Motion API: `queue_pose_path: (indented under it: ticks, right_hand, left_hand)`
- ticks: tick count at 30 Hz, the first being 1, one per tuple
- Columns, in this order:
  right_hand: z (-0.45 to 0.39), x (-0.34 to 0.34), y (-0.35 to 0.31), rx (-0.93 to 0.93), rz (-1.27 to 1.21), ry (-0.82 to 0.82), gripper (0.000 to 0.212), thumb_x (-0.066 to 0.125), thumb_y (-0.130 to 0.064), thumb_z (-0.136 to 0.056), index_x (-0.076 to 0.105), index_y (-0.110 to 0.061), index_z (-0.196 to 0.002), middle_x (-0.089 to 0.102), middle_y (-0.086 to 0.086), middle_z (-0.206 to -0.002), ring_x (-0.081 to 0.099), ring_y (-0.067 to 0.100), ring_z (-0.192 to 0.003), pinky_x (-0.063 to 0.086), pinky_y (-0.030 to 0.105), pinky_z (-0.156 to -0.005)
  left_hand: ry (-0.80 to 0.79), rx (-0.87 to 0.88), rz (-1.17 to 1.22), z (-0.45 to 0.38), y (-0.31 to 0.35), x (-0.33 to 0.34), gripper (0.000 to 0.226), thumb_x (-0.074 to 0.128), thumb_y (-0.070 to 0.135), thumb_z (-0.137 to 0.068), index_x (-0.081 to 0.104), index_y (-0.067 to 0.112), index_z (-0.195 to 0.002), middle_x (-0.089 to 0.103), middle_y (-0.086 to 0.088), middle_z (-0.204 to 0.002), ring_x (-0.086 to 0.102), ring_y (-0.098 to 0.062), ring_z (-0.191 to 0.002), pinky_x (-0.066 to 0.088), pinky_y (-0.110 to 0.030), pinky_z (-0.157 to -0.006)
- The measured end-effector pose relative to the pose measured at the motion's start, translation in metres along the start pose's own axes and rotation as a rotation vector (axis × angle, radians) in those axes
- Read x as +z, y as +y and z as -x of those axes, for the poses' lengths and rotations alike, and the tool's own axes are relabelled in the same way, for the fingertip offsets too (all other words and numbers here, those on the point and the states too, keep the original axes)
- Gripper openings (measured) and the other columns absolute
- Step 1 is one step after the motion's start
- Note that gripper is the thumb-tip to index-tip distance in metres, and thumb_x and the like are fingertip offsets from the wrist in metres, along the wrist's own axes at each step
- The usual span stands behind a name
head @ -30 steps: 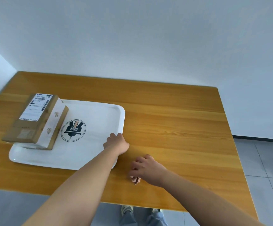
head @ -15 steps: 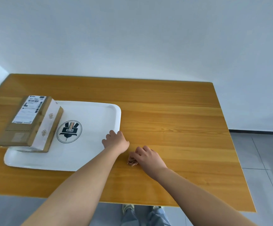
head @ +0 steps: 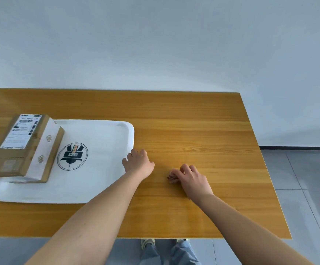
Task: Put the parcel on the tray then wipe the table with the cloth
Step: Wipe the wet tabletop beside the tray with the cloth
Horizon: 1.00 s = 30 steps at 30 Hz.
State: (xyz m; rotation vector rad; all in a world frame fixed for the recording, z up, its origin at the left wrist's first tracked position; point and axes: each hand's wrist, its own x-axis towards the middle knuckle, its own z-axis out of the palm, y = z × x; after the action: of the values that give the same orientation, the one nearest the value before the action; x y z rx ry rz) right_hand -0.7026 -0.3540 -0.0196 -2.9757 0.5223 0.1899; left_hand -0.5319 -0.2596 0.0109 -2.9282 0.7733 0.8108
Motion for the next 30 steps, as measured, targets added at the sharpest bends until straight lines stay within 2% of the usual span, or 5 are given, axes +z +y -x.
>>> queue_pose_path:
  ticks: [5,17,21,25,30]
  right_hand:
    - [-0.008,0.011,-0.023,0.068,-0.007,0.072,0.057,0.091,-0.011,-0.042,0.069,-0.021,-0.094,0.06,0.0,-0.078,0.054,0.018,-0.059,0.024,0.016,-0.032]
    - [0.052,0.015,0.019,-0.476,0.074,-0.066,0.047,0.073,-0.017,-0.075,0.051,-0.031,-0.113,0.059,0.001,-0.108,0.057,0.02,-0.083,0.05,0.026,-0.044]
    - [0.047,0.008,0.027,-0.227,0.055,0.006,0.066,0.085,-0.012,-0.054,0.05,-0.029,-0.107,0.059,0.003,-0.094,0.057,0.021,-0.075,0.044,0.025,-0.034]
    - [0.032,0.012,0.003,0.072,-0.002,0.084,0.061,0.09,-0.009,-0.044,0.064,-0.023,-0.097,0.059,0.002,-0.081,0.056,0.019,-0.065,0.034,0.022,-0.028]
    - [0.03,0.021,-0.022,-0.008,-0.043,0.062,0.061,0.089,-0.012,-0.051,0.064,-0.021,-0.106,0.059,0.0,-0.088,0.055,0.019,-0.069,0.042,0.023,-0.033]
  left_hand:
    - [0.007,0.002,-0.016,0.003,-0.001,0.003,0.048,0.044,0.037,-0.094,0.04,0.021,-0.139,0.037,-0.01,-0.142,0.037,-0.028,-0.133,0.032,-0.042,-0.11]
    - [-0.026,0.069,-0.033,0.007,0.028,0.009,0.048,0.043,0.039,-0.094,0.04,0.021,-0.139,0.036,-0.009,-0.142,0.037,-0.027,-0.133,0.033,-0.04,-0.105]
    - [-0.029,0.096,-0.039,0.011,0.034,0.011,0.048,0.043,0.038,-0.094,0.04,0.021,-0.139,0.035,-0.01,-0.143,0.036,-0.028,-0.133,0.033,-0.042,-0.107]
    - [-0.044,0.105,-0.065,0.014,0.032,0.014,0.048,0.044,0.037,-0.096,0.039,0.02,-0.14,0.034,-0.01,-0.146,0.035,-0.029,-0.135,0.032,-0.044,-0.11]
    - [-0.069,0.137,-0.038,0.013,0.028,0.016,0.049,0.043,0.031,-0.097,0.034,0.02,-0.144,0.034,-0.006,-0.149,0.037,-0.027,-0.136,0.036,-0.043,-0.108]
